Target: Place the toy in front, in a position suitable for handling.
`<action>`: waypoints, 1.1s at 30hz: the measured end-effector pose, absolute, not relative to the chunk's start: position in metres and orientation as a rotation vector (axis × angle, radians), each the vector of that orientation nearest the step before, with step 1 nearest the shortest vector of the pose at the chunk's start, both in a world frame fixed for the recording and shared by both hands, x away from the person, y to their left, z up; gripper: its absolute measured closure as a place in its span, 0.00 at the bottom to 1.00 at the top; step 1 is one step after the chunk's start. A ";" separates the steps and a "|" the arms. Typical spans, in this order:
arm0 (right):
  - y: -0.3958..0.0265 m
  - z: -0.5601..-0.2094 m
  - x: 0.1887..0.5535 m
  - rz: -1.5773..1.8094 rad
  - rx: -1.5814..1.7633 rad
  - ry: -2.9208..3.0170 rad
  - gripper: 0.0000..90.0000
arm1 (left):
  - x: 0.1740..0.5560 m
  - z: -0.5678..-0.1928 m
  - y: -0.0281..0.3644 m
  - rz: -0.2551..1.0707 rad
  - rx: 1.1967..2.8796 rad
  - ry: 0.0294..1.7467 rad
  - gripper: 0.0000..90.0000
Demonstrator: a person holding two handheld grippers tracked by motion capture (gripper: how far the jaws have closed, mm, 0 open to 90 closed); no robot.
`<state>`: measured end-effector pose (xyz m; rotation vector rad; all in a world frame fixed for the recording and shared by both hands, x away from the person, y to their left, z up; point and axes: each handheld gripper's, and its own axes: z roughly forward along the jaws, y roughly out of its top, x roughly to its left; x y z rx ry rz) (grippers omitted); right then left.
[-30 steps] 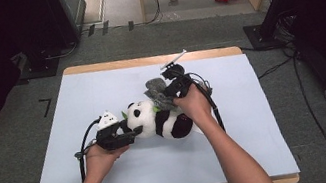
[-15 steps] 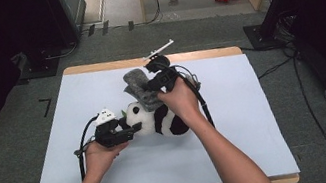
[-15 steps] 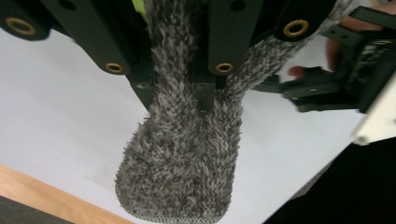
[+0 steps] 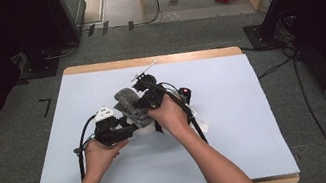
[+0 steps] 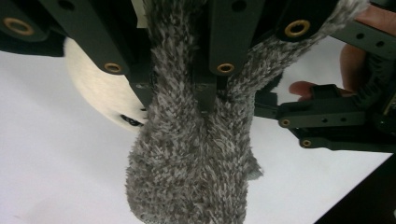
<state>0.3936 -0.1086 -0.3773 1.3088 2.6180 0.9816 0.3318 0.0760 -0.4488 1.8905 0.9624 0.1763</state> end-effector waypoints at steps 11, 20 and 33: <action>-0.126 -0.370 0.399 0.901 1.349 2.582 0.86 | 0.331 -0.450 0.075 0.192 1.894 0.935 0.51; -0.151 -0.369 0.402 0.747 1.351 2.531 0.87 | 0.331 -0.450 0.076 0.188 1.909 0.922 0.51; -0.193 -0.365 0.411 0.831 1.543 2.479 0.87 | 0.330 -0.450 0.076 0.191 1.935 0.906 0.52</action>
